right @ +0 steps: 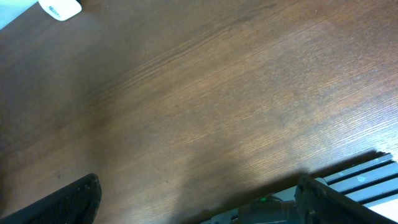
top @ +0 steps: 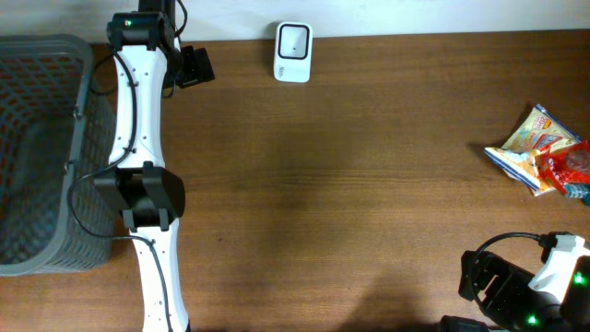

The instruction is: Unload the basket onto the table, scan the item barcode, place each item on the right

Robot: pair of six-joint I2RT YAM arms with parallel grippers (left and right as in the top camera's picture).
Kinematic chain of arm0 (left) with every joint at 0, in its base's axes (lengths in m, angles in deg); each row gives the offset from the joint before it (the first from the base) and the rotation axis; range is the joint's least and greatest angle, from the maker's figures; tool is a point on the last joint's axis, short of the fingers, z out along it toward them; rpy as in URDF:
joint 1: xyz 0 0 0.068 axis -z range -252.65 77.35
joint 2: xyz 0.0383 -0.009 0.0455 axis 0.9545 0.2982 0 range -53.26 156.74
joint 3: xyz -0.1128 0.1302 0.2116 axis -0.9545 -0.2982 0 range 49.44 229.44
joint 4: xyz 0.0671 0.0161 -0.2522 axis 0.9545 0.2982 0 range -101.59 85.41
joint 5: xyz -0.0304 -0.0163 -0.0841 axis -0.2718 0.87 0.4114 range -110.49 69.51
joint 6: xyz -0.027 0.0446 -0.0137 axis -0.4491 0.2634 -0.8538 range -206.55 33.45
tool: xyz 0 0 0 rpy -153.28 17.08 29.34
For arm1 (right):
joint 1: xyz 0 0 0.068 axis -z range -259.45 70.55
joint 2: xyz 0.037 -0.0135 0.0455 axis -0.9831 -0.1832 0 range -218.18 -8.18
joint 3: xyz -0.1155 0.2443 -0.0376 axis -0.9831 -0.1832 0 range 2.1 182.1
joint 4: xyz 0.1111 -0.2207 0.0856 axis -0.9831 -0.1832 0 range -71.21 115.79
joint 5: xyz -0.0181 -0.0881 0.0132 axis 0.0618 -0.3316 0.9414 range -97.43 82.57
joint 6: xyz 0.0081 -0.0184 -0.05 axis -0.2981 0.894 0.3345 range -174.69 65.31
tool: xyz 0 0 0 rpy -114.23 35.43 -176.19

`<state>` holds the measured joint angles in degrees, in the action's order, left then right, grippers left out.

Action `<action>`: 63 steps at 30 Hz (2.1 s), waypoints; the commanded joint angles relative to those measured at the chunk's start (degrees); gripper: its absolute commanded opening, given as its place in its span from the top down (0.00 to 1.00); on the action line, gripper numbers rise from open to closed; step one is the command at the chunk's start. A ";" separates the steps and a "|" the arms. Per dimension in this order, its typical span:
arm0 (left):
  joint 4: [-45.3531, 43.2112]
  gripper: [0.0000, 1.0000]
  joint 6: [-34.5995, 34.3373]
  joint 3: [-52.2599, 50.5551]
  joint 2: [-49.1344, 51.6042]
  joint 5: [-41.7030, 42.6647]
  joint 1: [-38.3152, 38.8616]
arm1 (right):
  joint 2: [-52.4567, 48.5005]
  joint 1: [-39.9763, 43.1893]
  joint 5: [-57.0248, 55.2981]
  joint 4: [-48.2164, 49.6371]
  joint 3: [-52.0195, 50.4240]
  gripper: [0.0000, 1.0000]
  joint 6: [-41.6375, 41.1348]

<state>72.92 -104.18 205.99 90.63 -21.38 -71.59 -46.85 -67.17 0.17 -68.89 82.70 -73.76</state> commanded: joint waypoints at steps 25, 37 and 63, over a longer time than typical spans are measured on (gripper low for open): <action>-0.04 0.01 -0.37 -0.04 -1.29 -0.42 -0.11 | 0.22 -0.31 -0.11 0.13 -0.31 0.01 0.20; -0.04 0.01 -0.37 -0.04 -1.29 -0.42 -0.11 | 0.22 -0.31 -0.11 0.13 -0.31 0.01 0.22; -0.04 0.01 -0.37 -0.04 -1.29 -0.42 -0.11 | 15.76 -8.66 -0.74 16.55 -10.03 0.01 13.31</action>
<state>72.94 -104.18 205.99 90.63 -21.38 -71.59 -35.38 -75.24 -0.05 -54.85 77.48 -62.90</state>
